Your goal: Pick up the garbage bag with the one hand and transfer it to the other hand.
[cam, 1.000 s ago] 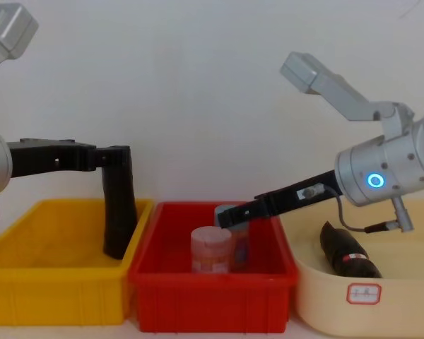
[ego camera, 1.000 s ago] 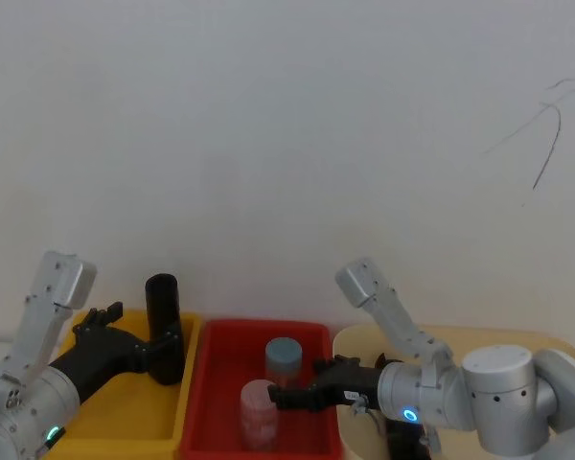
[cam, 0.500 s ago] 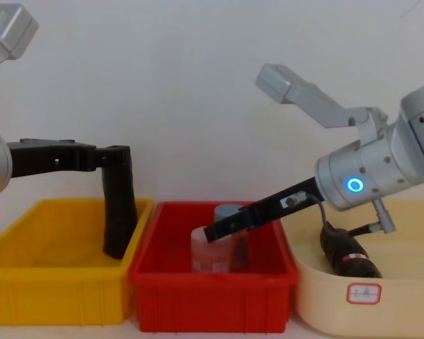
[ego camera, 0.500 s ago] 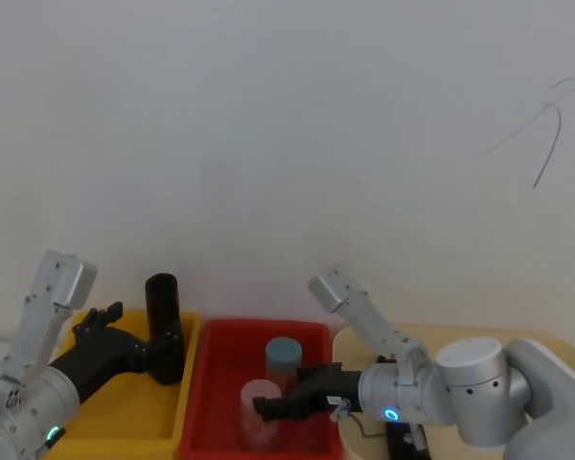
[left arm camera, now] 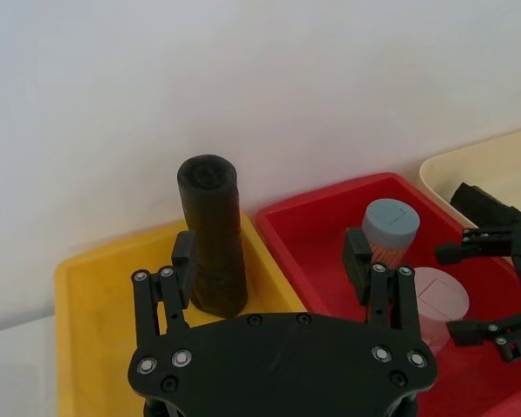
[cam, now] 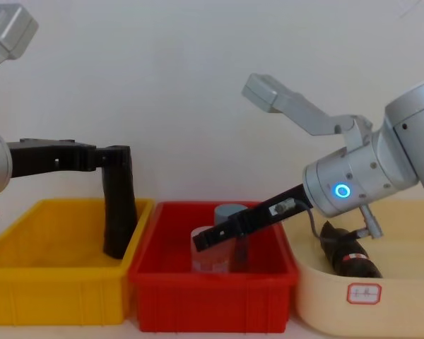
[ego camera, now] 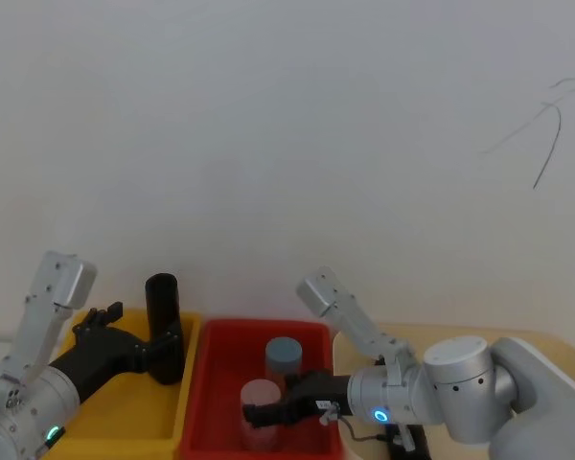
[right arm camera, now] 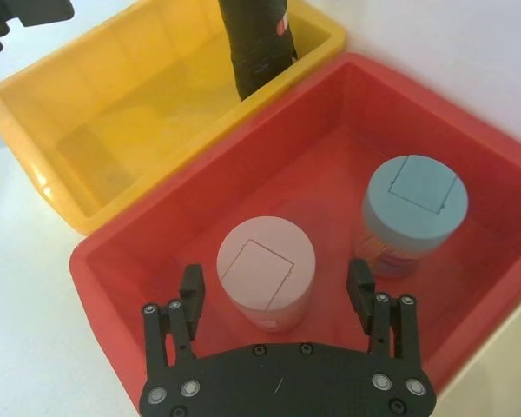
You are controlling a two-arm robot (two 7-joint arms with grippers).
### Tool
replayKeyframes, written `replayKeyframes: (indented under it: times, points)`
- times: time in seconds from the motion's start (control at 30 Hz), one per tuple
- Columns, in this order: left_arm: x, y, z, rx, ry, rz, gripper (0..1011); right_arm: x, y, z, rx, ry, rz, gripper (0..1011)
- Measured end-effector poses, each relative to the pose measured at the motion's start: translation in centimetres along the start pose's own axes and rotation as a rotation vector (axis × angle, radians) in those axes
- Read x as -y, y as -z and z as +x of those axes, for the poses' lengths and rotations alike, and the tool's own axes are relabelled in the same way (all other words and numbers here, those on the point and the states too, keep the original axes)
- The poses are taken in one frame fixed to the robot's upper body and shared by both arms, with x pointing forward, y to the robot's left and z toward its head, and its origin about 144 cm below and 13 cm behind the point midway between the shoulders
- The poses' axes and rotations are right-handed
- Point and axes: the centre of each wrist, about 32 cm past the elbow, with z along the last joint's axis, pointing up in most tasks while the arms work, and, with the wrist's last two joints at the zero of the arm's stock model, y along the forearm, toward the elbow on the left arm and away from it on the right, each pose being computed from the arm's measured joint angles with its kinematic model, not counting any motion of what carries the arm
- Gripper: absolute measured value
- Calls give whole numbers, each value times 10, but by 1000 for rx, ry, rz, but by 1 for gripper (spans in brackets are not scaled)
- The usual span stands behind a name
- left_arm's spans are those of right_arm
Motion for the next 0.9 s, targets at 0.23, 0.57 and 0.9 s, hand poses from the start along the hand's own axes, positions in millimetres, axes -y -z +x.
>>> replayKeyframes:
  times: [0.23, 0.57, 0.9]
  points:
    - [0, 0, 0, 0, 0, 0, 1000, -5, 0, 2, -13, -24, 1, 1000]
    - [0, 0, 0, 0, 0, 0, 1000, -11, -1, 4, -25, -53, 4, 1000]
    - [0, 0, 0, 0, 0, 0, 1000, -16, 1, 4, -32, -72, 4, 1000]
